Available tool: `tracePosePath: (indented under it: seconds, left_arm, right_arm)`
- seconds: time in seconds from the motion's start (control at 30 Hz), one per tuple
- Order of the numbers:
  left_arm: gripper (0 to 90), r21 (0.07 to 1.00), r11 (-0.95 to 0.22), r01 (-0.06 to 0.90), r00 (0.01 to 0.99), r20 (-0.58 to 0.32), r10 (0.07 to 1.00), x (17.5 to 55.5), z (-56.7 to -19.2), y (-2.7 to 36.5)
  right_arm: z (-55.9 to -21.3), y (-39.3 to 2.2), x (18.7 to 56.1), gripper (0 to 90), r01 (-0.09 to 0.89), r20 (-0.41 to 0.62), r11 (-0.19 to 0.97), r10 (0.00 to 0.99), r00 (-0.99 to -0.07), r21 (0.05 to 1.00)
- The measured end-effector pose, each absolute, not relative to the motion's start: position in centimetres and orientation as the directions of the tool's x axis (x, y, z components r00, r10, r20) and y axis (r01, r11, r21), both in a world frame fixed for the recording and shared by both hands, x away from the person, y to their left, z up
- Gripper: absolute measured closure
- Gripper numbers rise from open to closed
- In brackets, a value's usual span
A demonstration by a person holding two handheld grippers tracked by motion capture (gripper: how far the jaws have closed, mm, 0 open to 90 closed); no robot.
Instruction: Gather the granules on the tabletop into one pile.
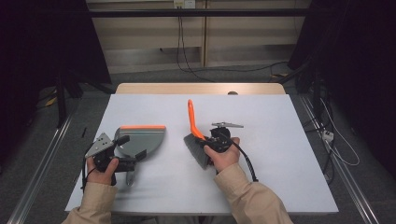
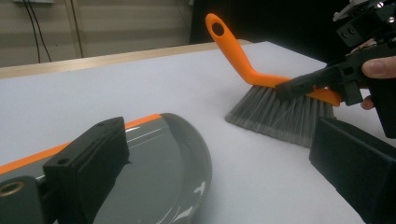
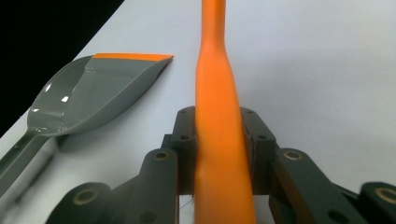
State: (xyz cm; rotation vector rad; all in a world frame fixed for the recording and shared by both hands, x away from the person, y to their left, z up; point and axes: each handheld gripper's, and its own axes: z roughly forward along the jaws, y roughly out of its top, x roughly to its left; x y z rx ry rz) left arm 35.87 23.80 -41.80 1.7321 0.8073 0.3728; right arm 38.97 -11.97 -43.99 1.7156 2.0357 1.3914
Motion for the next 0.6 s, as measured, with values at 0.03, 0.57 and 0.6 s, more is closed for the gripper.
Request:
tracePosePath:
  seconds: [0.03,0.57,0.6]
  left_arm:
    - [4.3,0.937,-0.132,0.325,0.715,-0.152,0.682,35.9,-41.8,23.8]
    - [4.3,0.936,-0.137,0.323,0.716,-0.147,0.683,35.8,-41.8,23.8]
    - [4.3,0.936,-0.140,0.322,0.716,-0.144,0.683,35.8,-41.8,23.7]
  right_arm:
    - [-44.0,-12.0,39.0,71.3,0.707,0.434,-0.076,0.834,-0.341,0.703]
    - [-44.1,-13.9,37.9,71.3,0.713,0.455,-0.116,0.836,-0.306,0.692]
    - [-44.0,-14.1,37.8,71.3,0.715,0.457,-0.119,0.837,-0.302,0.689]
